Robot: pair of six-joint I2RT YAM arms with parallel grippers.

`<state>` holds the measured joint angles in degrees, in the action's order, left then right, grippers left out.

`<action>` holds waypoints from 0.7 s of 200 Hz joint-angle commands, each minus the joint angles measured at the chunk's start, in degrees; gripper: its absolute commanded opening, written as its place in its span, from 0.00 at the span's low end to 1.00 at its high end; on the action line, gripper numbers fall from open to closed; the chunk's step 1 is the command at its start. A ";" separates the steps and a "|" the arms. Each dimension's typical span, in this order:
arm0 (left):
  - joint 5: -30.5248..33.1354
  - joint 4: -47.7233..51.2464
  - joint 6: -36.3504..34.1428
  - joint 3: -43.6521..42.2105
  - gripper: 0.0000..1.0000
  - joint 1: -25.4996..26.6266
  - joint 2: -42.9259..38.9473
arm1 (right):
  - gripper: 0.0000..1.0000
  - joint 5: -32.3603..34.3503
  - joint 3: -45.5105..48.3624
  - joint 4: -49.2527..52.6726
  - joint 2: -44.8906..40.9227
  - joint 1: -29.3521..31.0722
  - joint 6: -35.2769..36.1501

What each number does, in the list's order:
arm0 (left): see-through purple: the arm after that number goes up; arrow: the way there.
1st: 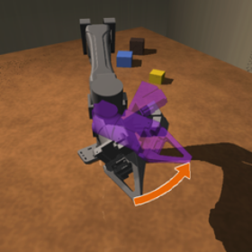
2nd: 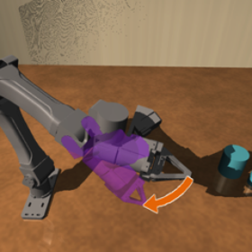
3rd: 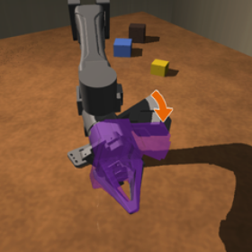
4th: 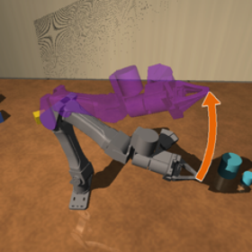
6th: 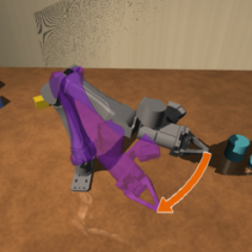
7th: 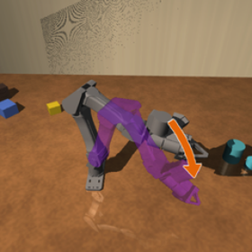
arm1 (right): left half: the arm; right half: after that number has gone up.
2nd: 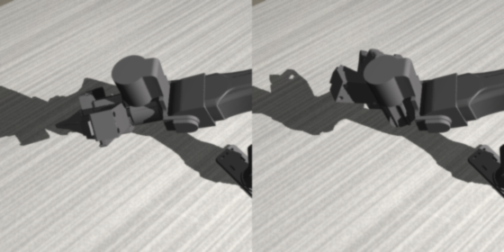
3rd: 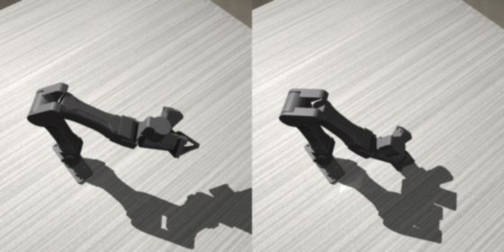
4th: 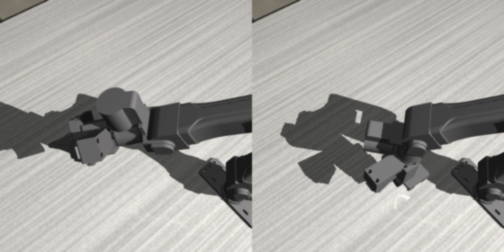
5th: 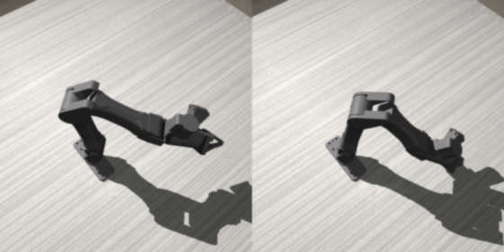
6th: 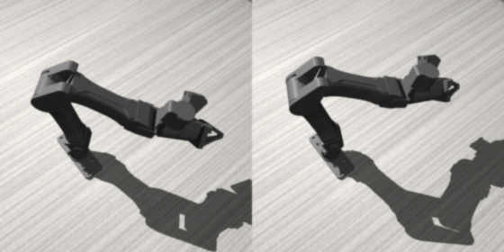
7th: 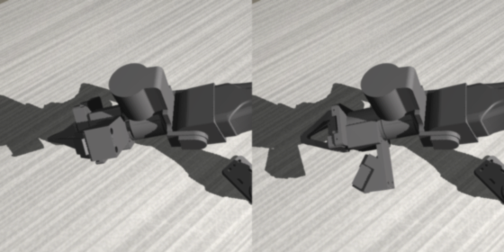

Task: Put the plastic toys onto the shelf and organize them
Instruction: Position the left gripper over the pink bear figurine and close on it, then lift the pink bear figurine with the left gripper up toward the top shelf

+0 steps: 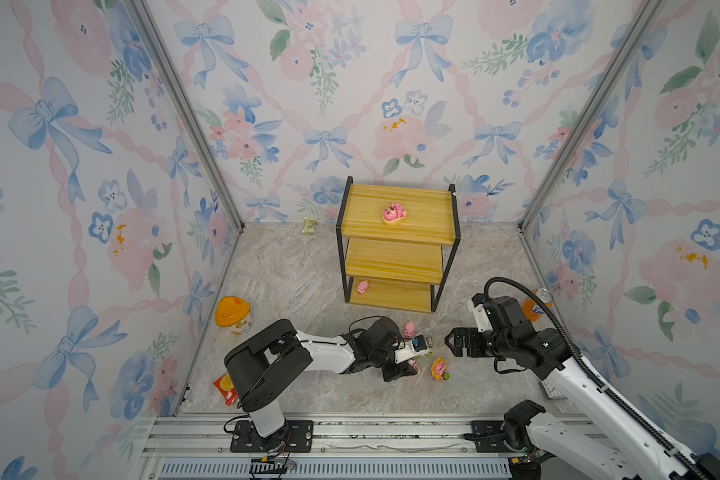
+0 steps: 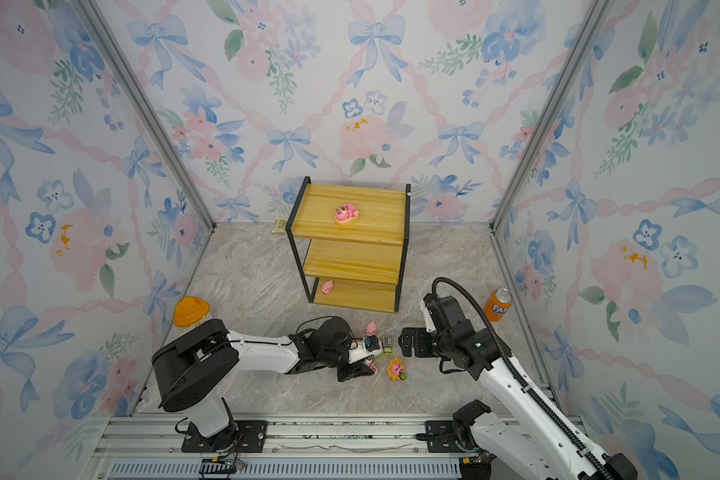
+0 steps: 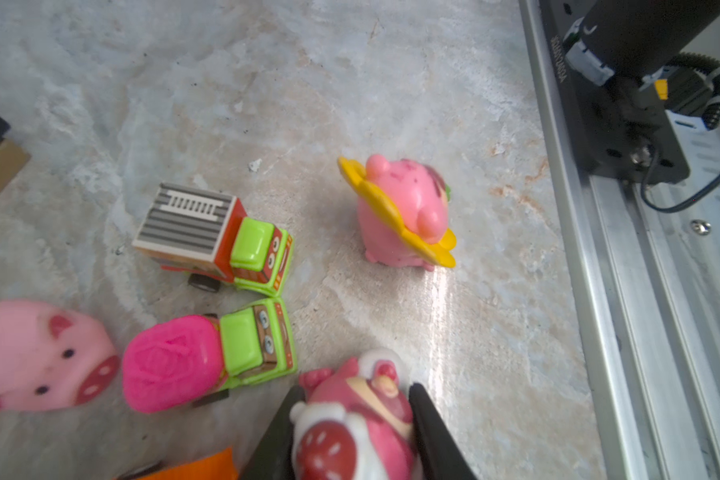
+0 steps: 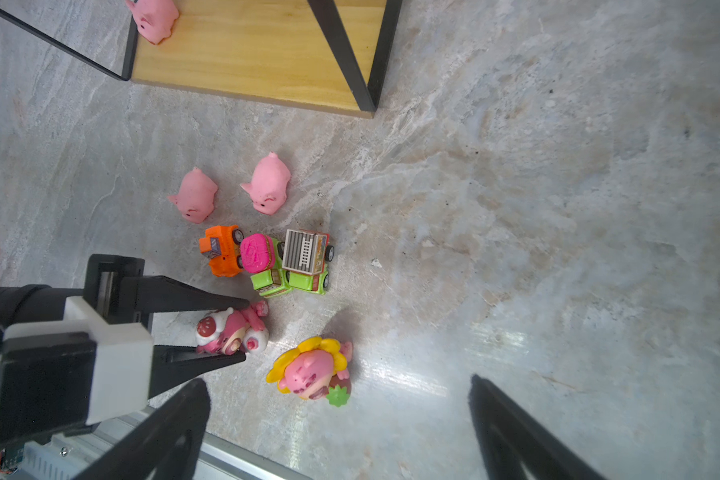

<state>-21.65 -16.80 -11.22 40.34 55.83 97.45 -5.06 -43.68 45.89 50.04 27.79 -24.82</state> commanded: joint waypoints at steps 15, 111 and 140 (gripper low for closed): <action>8.69 -2.90 8.12 -1.57 0.28 0.75 0.09 | 0.99 -1.30 -1.12 0.34 1.23 -0.71 1.35; 13.72 -2.99 8.91 -4.38 0.32 2.61 -1.77 | 0.99 -2.31 -0.68 -0.28 1.73 -1.33 1.99; 13.38 -2.94 6.91 -4.26 0.32 2.52 -2.78 | 1.00 -2.31 -0.36 -0.45 1.48 -1.31 1.58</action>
<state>-10.04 -22.57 -1.67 37.12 58.43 95.88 -6.87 -43.68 45.65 51.53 26.98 -23.55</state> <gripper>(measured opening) 0.337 0.995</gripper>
